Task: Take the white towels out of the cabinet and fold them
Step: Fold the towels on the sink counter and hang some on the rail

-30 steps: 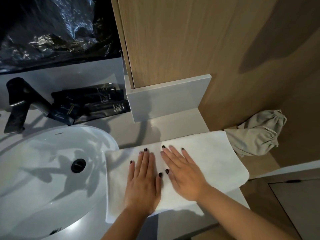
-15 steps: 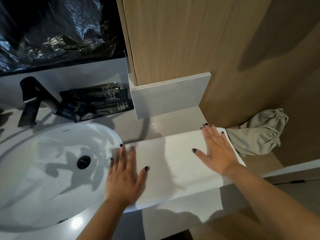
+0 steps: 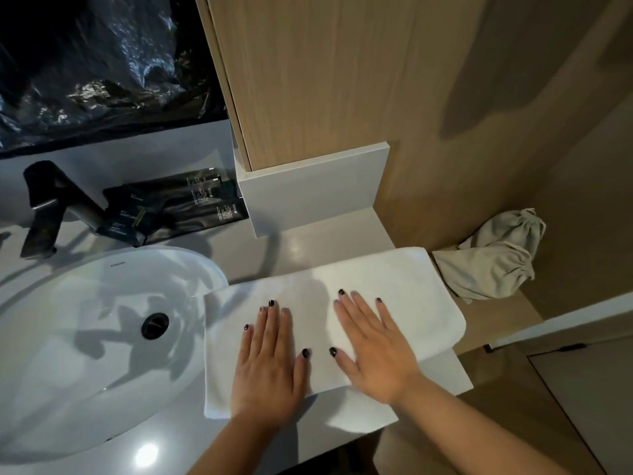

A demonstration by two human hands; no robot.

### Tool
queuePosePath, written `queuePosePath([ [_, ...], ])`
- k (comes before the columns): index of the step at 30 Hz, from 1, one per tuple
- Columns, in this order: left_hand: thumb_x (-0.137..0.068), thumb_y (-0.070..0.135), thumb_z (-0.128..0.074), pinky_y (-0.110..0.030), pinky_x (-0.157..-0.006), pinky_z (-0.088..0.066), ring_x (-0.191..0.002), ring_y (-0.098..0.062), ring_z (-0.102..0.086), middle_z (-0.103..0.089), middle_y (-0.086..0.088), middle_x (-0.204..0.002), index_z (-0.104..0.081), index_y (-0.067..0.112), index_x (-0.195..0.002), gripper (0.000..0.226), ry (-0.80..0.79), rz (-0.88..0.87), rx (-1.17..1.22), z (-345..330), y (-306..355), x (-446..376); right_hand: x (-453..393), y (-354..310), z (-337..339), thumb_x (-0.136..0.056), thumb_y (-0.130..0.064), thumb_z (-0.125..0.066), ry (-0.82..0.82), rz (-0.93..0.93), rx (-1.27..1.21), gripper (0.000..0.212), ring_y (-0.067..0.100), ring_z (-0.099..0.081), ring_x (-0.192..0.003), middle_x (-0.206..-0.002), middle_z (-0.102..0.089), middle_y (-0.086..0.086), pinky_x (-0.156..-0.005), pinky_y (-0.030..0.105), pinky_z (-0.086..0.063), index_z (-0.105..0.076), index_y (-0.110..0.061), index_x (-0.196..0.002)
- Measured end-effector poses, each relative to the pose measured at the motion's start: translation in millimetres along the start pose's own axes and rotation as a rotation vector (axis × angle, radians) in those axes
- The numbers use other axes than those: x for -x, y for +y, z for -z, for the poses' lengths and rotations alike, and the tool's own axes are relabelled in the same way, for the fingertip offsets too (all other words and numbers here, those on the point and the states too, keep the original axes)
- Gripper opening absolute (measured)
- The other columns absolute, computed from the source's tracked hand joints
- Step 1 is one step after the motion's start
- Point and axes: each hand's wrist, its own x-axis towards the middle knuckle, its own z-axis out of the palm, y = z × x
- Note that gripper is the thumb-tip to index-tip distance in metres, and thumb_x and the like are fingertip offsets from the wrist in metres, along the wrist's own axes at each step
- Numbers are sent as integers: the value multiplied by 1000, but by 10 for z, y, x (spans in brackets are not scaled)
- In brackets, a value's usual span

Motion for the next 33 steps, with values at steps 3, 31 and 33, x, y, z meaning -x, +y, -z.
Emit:
queuePosePath([
  [3, -96, 53, -23, -43, -121, -6, -152, -28, -6, -9, -12, -164, -14, 8, -156, 76, -9, -13, 35, 21, -120, 88, 101, 247, 19, -94, -67, -3, -24, -76, -1, 79, 15, 17, -150, -163, 13, -4, -120, 45, 4, 6, -19, -156],
  [31, -90, 79, -5, -70, -97, -41, -132, -53, -41, -43, -21, -150, -48, 18, -146, 94, -115, -149, -237, 163, -83, 1182, 1289, 502, -49, -92, -36, -57, -195, 73, 154, 105, 27, 38, -140, -153, 38, -8, -112, 58, 16, 36, -35, -142],
  [33, -97, 69, -12, -66, -85, -50, -118, -50, -57, -59, -20, -136, -62, 16, -134, 82, -87, -183, -264, 220, -70, 1268, 1358, 500, -33, -92, -21, -56, -189, 75, 145, 102, 24, 34, -141, -153, 33, -11, -115, 56, 9, 29, -35, -146],
])
